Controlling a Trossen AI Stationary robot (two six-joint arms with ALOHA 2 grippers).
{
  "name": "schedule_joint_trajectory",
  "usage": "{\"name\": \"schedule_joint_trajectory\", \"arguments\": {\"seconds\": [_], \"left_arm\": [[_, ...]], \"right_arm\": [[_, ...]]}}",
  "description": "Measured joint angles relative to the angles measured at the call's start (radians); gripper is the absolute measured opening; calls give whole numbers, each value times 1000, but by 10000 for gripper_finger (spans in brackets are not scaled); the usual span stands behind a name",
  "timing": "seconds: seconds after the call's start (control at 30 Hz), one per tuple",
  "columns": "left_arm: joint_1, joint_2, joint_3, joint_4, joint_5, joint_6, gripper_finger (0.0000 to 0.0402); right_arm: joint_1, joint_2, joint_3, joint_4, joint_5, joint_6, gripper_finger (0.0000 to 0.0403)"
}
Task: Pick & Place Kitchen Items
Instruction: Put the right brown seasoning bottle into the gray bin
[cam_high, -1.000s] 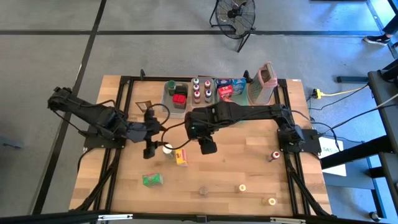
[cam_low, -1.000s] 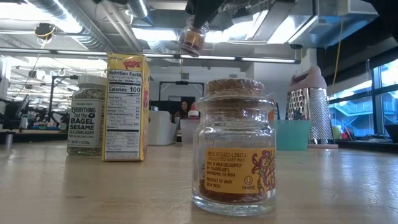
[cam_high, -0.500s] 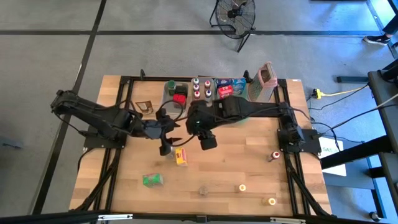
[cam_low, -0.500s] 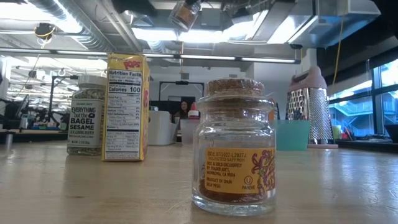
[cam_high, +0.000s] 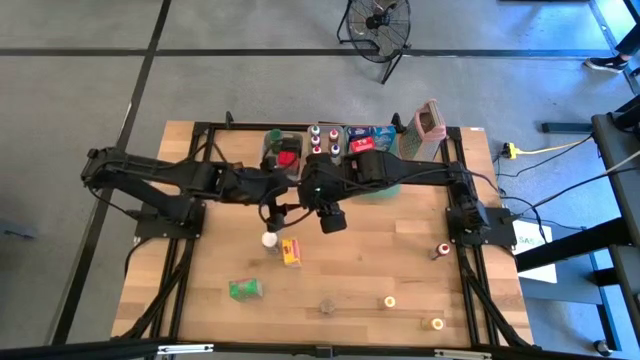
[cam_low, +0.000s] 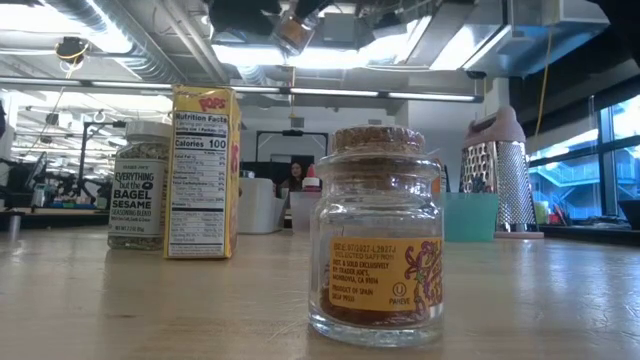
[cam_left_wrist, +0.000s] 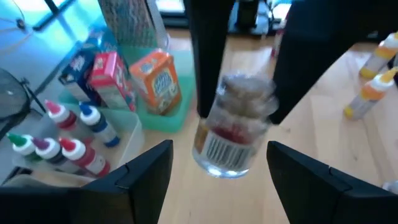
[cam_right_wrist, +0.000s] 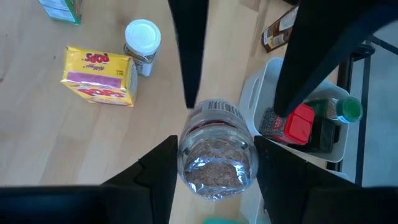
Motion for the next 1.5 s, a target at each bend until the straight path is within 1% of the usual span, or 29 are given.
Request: {"name": "schedule_joint_trajectory", "arguments": {"seconds": [0.17, 0.3, 0.63, 1.0, 1.1, 1.33, 1.5], "left_arm": [[32, 31, 0, -7, 68, 0, 255], [42, 59, 0, -5, 82, 4, 255], [43, 79, 0, 34, 59, 59, 255], [43, 79, 0, 68, 59, 121, 254], [43, 79, 0, 68, 60, 133, 243], [43, 79, 0, 68, 74, 189, 191], [43, 79, 0, 68, 77, 199, 191]], "right_arm": [[-9, 0, 0, 11, 0, 0, 184], [-10, 0, 0, 12, 0, 0, 184], [-10, 0, 0, 14, -1, 1, 184], [-10, 0, 0, 15, -1, 12, 184], [-10, 0, 0, 20, -1, 16, 187], [-10, 0, 0, 20, -8, 28, 193], [-10, 0, 0, 21, -11, 49, 193]]}}
